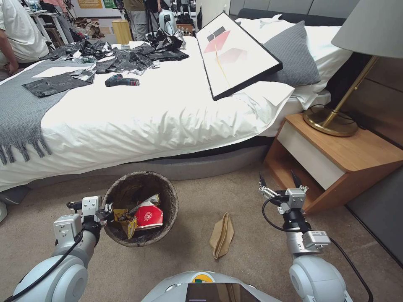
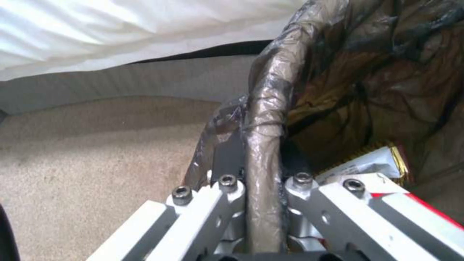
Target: Pick up the trash bin, then pick up the garbage from the floor and place it into the trash bin.
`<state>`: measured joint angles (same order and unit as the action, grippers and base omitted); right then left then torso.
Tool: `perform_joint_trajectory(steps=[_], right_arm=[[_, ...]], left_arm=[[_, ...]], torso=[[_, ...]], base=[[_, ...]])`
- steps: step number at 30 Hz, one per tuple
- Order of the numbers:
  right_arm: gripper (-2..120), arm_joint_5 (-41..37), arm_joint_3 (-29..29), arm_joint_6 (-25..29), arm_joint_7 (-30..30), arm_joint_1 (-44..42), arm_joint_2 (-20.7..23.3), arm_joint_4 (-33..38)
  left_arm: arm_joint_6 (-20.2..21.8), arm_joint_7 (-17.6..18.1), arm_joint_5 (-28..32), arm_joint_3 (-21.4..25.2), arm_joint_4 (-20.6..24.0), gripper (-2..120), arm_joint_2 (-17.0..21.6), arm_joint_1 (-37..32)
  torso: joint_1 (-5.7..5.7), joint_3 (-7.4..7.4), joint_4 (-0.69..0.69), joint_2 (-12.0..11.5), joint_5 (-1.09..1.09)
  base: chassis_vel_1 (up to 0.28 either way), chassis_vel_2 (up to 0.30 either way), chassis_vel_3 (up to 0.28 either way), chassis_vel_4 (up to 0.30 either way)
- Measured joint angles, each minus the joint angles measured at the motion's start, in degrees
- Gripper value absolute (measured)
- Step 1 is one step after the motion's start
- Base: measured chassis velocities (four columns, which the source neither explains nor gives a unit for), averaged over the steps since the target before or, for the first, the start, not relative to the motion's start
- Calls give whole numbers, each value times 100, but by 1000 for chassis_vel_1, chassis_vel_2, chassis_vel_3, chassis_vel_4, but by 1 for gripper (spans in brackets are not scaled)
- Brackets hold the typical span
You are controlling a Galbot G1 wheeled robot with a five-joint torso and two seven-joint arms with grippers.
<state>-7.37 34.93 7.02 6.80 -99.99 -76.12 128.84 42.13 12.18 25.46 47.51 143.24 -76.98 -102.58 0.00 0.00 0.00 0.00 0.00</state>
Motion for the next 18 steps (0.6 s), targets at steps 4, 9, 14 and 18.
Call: perform_joint_trajectory(steps=[4, 9, 14, 18], right_arm=[[100, 2, 0, -19, 5, 0, -7, 5], [100, 23, -1, -23, 8, -4, -19, 2], [100, 30, 7, -23, 9, -4, -20, 0], [100, 36, 12, -22, 8, -1, -21, -6]], left_arm=[[0, 2, 1, 0, 0, 3, -1, 6], [0, 2, 7, 10, 0, 3, 3, 30], [0, 2, 14, 11, 0, 3, 14, 52], [0, 1, 20, 11, 0, 3, 21, 57]], torso=[[0, 0, 0, 0, 0], [0, 0, 0, 0, 0], [0, 0, 1, -1, 0], [0, 0, 1, 0, 0]], base=[[0, 0, 0, 0], [0, 0, 0, 0], [0, 0, 0, 0], [66, -65, -57, 76]])
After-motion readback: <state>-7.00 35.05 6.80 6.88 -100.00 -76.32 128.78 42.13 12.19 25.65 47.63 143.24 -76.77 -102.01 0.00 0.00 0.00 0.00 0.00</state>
